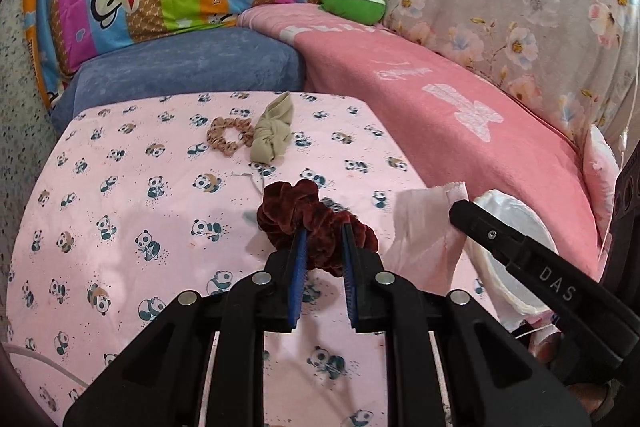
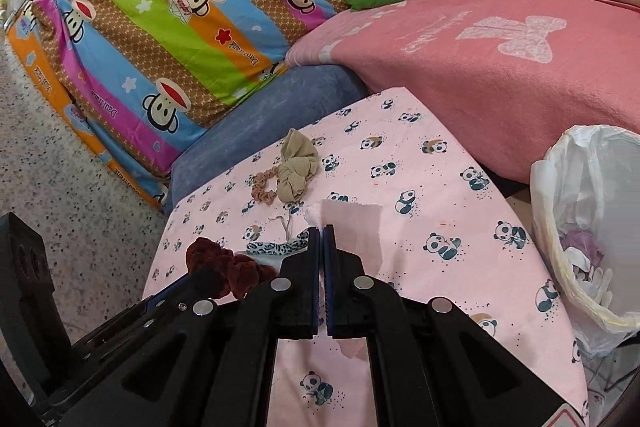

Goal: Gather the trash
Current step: 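Carry the scrunchie and pink cloth over the bin and open both tools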

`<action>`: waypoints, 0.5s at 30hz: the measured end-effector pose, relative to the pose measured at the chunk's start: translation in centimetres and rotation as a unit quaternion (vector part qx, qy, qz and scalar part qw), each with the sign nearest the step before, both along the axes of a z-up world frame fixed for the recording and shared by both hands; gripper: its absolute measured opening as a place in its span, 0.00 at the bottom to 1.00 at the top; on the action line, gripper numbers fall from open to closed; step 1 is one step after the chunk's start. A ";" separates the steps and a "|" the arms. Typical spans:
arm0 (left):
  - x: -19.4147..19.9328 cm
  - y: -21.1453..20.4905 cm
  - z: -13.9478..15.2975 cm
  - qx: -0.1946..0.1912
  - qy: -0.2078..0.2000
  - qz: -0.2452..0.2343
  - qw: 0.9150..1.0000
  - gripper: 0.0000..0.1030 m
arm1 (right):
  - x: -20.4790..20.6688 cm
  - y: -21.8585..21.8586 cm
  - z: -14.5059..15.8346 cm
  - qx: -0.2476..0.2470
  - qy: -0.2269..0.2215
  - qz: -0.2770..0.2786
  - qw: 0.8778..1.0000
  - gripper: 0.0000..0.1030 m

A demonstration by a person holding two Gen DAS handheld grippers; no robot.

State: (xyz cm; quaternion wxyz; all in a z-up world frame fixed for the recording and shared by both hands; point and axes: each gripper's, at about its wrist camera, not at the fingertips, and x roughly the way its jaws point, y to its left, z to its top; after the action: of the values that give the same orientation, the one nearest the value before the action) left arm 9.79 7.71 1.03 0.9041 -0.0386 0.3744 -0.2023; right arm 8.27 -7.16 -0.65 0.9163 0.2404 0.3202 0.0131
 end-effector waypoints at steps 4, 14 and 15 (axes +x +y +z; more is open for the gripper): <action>-1.4 -1.3 0.9 0.003 -0.014 -0.016 1.000 0.16 | -2.1 -1.0 1.3 0.004 -0.016 -0.012 1.000 0.04; -4.2 -7.2 2.5 0.009 -0.038 -0.083 0.996 0.16 | -6.8 -5.3 3.7 0.000 -0.038 -0.052 0.998 0.04; -4.4 -8.1 2.6 0.009 -0.038 -0.092 0.995 0.16 | -7.5 -6.3 4.1 -0.003 -0.042 -0.062 0.997 0.04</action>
State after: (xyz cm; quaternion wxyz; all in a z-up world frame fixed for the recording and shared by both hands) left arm 5.42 -0.41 3.62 0.8955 0.0120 0.3436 -0.2825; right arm 0.76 -13.51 3.41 0.9288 0.2561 0.2657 -0.0351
